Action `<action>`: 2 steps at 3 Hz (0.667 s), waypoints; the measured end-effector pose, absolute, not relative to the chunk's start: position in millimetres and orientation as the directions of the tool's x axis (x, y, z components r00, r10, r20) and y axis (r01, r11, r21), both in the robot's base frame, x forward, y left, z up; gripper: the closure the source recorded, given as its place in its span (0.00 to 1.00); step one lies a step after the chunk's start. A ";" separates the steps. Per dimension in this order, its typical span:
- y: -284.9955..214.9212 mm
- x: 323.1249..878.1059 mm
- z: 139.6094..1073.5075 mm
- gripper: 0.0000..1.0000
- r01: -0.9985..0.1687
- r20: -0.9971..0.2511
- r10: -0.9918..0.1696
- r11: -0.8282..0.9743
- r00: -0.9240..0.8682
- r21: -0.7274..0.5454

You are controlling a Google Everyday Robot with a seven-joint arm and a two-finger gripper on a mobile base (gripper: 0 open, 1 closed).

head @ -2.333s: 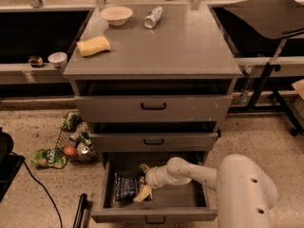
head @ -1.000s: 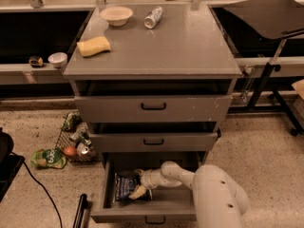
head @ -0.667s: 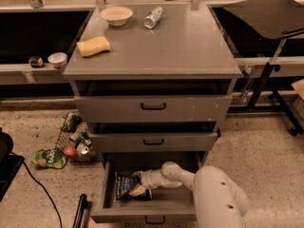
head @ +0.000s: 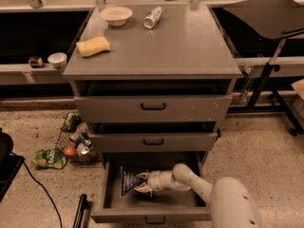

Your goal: Pick blue chip bag from bottom drawer and place on counter

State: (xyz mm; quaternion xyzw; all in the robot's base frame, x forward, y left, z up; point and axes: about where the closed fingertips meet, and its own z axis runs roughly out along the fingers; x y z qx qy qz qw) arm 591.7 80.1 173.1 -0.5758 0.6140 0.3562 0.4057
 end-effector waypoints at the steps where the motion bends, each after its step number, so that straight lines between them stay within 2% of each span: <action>1: 57.0 575.4 222.1 1.00 -0.986 -0.929 -0.341 0.025 0.145 -0.163; 2: 39.3 539.6 267.9 1.00 -0.970 -0.922 -0.309 -0.023 0.235 -0.240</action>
Offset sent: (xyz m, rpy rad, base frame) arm -0.0724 -0.0746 0.1515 0.1002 -0.3343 0.1500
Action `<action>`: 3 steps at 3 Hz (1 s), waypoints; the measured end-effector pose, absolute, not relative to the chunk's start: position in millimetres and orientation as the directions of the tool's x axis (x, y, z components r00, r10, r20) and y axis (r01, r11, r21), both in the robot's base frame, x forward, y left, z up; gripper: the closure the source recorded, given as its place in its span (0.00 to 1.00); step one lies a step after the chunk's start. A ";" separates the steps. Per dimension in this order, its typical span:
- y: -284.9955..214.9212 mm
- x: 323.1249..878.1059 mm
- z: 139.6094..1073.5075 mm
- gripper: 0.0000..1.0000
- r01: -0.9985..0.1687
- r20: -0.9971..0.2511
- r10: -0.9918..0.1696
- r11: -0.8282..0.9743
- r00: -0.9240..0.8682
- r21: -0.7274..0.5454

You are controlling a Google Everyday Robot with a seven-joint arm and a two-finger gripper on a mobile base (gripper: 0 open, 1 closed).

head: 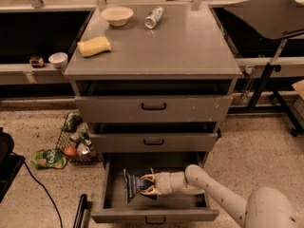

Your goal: Pick blue chip bag from bottom drawer and place on counter

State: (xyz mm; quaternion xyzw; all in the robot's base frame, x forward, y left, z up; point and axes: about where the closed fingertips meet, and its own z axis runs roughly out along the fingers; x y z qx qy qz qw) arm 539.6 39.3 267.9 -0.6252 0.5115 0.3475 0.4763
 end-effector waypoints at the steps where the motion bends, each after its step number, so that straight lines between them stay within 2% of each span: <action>1: 39.4 540.1 268.1 1.00 -0.970 -0.921 -0.309 -0.023 0.236 -0.241; 2: 19.5 533.3 308.7 1.00 -0.942 -0.910 -0.257 -0.008 0.325 -0.335; 3: -13.9 515.3 393.0 1.00 -0.852 -0.835 -0.213 0.023 0.507 -0.523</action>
Offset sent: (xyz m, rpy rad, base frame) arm -0.0267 -0.0818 0.1543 0.2031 -0.3655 -0.0034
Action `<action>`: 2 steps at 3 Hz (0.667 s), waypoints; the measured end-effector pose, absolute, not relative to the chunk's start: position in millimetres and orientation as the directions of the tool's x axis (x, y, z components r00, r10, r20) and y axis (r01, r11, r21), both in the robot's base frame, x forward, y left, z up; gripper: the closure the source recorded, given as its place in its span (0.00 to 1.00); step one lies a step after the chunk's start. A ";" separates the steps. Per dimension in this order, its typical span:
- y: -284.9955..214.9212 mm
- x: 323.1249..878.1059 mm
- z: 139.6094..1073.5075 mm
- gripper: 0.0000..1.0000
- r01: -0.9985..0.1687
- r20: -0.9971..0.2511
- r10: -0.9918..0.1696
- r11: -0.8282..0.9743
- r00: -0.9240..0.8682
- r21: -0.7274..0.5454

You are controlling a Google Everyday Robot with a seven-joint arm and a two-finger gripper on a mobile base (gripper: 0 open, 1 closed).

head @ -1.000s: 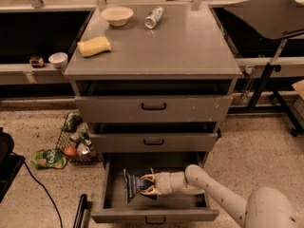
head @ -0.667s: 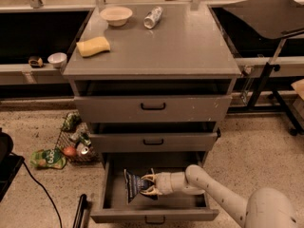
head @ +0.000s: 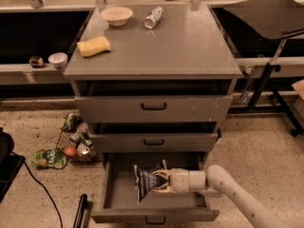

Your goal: Pick blue chip bag from bottom drawer and place on counter

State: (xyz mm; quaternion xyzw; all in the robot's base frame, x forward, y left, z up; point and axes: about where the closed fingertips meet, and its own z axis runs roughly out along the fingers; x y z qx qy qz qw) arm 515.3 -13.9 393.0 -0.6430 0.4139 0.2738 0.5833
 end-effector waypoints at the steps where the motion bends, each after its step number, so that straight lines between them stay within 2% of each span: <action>1: -39.4 491.8 459.4 1.00 -0.778 -0.765 -0.199 0.016 0.613 -0.628; 2: -39.1 491.8 459.2 1.00 -0.778 -0.765 -0.198 0.016 0.613 -0.628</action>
Offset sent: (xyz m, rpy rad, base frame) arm -0.0202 -0.0204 0.0575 0.0086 -0.1123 0.0162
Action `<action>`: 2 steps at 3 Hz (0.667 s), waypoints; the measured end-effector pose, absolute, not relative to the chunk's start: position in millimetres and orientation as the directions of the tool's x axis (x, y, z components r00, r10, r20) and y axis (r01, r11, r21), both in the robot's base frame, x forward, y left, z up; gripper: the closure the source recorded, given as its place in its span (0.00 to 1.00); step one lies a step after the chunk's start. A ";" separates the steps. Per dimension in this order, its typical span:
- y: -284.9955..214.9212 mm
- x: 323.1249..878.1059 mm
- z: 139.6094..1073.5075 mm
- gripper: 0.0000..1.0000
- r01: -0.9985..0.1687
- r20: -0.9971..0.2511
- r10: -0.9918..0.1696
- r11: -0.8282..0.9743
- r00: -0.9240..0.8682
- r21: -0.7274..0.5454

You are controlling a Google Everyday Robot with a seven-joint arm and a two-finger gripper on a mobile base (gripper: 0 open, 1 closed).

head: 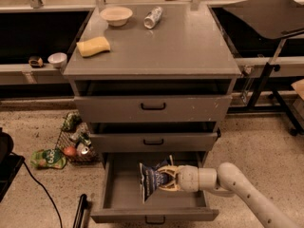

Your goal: Pick blue chip bag from bottom drawer and place on counter

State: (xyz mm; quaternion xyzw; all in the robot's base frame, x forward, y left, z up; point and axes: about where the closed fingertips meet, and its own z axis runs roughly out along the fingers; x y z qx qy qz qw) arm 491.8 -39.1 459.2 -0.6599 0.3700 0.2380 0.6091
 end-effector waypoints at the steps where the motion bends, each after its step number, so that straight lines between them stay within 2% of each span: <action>1: -53.3 490.8 487.3 1.00 -0.734 -0.709 -0.258 -0.001 0.657 -0.679; 2: -85.1 493.9 537.6 1.00 -0.665 -0.603 -0.383 -0.040 0.700 -0.746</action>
Offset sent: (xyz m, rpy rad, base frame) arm 0.0134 -0.1046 0.1613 -0.3721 -0.3150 -0.1951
